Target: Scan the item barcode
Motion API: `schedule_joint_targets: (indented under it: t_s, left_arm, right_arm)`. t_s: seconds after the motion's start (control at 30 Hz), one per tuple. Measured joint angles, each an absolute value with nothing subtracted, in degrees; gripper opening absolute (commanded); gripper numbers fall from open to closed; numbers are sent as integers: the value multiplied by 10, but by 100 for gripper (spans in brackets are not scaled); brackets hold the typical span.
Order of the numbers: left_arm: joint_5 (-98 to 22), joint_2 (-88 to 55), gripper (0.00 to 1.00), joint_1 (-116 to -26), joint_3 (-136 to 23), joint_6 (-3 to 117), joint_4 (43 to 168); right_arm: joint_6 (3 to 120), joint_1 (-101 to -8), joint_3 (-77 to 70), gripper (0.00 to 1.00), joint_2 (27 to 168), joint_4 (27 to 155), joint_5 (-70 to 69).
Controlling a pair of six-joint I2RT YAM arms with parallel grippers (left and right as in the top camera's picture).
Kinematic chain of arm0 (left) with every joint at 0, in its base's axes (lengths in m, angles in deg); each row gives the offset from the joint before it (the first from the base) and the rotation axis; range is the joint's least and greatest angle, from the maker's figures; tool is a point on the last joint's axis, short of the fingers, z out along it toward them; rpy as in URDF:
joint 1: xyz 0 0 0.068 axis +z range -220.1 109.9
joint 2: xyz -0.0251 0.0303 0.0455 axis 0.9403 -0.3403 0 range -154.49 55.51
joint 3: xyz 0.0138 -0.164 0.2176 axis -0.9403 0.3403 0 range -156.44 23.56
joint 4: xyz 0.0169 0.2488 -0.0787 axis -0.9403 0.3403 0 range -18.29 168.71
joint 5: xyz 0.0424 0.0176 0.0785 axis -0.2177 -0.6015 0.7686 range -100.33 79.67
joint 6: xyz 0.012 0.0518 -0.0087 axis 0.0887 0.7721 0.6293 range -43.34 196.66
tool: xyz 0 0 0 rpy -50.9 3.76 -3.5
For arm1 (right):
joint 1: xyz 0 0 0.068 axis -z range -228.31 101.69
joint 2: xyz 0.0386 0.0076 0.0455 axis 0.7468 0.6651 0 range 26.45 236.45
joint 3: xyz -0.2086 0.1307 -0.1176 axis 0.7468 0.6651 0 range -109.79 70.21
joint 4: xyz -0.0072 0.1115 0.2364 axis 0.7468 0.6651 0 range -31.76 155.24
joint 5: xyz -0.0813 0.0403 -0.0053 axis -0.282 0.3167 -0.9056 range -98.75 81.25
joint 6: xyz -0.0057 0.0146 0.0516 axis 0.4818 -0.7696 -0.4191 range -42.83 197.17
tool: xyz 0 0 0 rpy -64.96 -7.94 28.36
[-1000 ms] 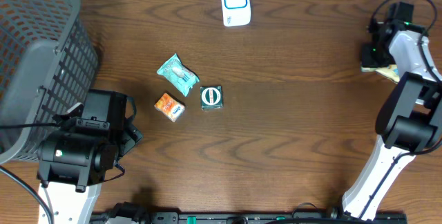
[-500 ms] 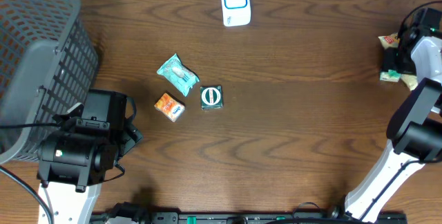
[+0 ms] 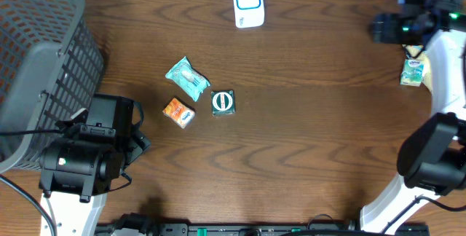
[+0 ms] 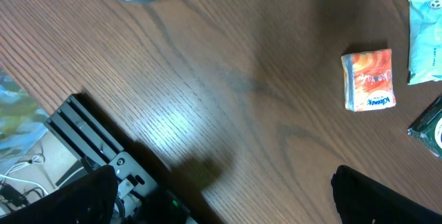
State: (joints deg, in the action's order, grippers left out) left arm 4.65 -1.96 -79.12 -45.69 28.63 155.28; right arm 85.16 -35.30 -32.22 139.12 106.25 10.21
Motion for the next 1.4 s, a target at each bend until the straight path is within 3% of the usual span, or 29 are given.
schedule_joint_targets:
  t_s: [0.07, 0.13, 0.43, 0.6, 0.83, 1.2, 1.27, 1.33, 1.4]
  left_arm:
    - [46, -20, 98, -791, -457, 286, 1553]
    - [46, -20, 97, -791, -457, 286, 1553]
    - [46, -20, 98, -791, -457, 286, 1553]
    - [46, -20, 98, -791, -457, 286, 1553]
    - [46, -20, 98, -791, -457, 286, 1553]
    - [46, -20, 98, -791, -457, 286, 1553]
    - [46, -20, 98, -791, -457, 286, 1553]
    - [46, -20, 97, -791, -457, 286, 1553]
    - [46, -20, 98, -791, -457, 286, 1553]
  right_arm:
    - [851, -376, -322, 87, 1393, 1075, 169]
    - [849, -402, -322, 98, 1393, 1080, 232]
    - [849, -571, -322, 99, 1393, 1068, 371]
    - [838, -683, -322, 99, 1397, 1039, 308]
    - [750, -809, -322, 99, 1433, 970, 112]
    - [728, -885, -322, 99, 1553, 818, 0]
    - [728, -883, -322, 95, 1575, 799, -8]
    - [728, -883, -322, 75, 1593, 788, -14]
    - [727, -882, -322, 69, 1606, 784, -19]
